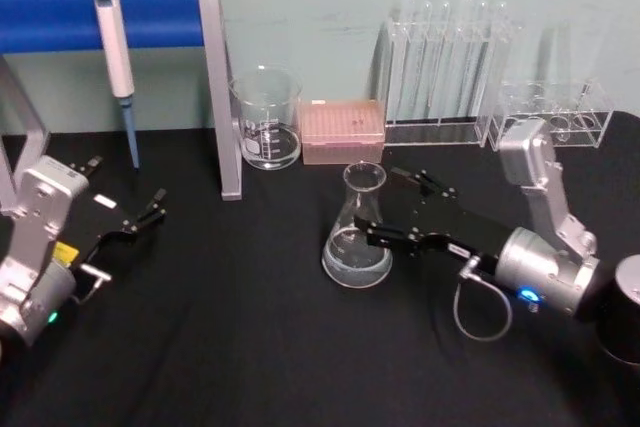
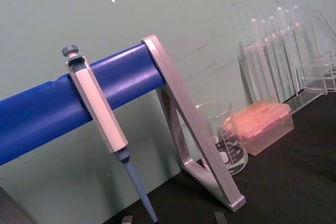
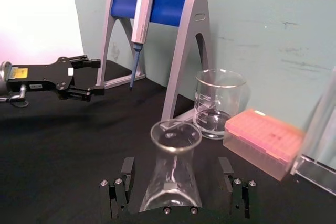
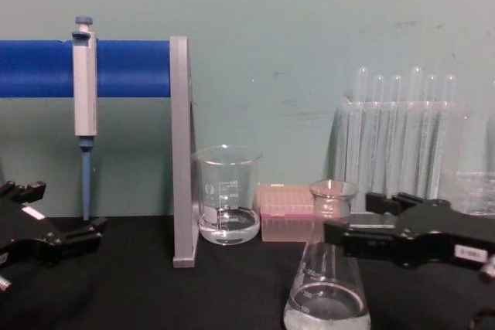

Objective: Grasp the erlenmeyer flask with one hand, shake it three times, then place it back.

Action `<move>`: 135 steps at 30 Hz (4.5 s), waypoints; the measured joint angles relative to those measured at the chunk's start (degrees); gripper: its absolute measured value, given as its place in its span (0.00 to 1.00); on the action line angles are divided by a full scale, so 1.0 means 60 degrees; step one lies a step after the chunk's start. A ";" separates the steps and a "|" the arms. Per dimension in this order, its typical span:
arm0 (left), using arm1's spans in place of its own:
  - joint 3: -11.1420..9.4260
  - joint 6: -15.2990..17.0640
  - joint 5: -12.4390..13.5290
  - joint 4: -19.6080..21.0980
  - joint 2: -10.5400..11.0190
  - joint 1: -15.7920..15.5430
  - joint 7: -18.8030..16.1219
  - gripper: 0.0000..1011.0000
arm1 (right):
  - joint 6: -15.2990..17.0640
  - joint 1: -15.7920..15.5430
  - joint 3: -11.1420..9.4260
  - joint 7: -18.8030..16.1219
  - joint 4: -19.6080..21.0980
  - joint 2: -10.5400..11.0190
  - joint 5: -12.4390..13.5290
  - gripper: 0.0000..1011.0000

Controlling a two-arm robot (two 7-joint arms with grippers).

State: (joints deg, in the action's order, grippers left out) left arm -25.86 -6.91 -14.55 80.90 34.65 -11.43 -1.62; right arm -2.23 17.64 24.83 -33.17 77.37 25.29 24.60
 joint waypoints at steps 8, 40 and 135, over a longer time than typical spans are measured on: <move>0.0000 0.0000 0.0000 0.0000 0.0000 0.0000 0.0000 0.99 | 0.0067 -0.0423 -0.0200 -0.0246 0.0623 0.0551 0.0355 0.99; -0.0001 0.0000 0.0000 0.0000 -0.0001 0.0000 0.0000 0.99 | -0.0590 -0.0396 -0.1470 0.2431 0.0530 -0.0233 0.0058 0.99; -0.0001 0.0000 0.0000 0.0000 0.0000 0.0000 0.0000 0.99 | -0.0504 -0.0056 -0.1716 0.4624 -0.1801 -0.1776 -0.2384 0.99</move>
State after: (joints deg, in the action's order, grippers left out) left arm -25.86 -6.91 -14.55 80.90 34.65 -11.43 -1.62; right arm -5.25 17.31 14.54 -5.43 66.57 14.64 10.29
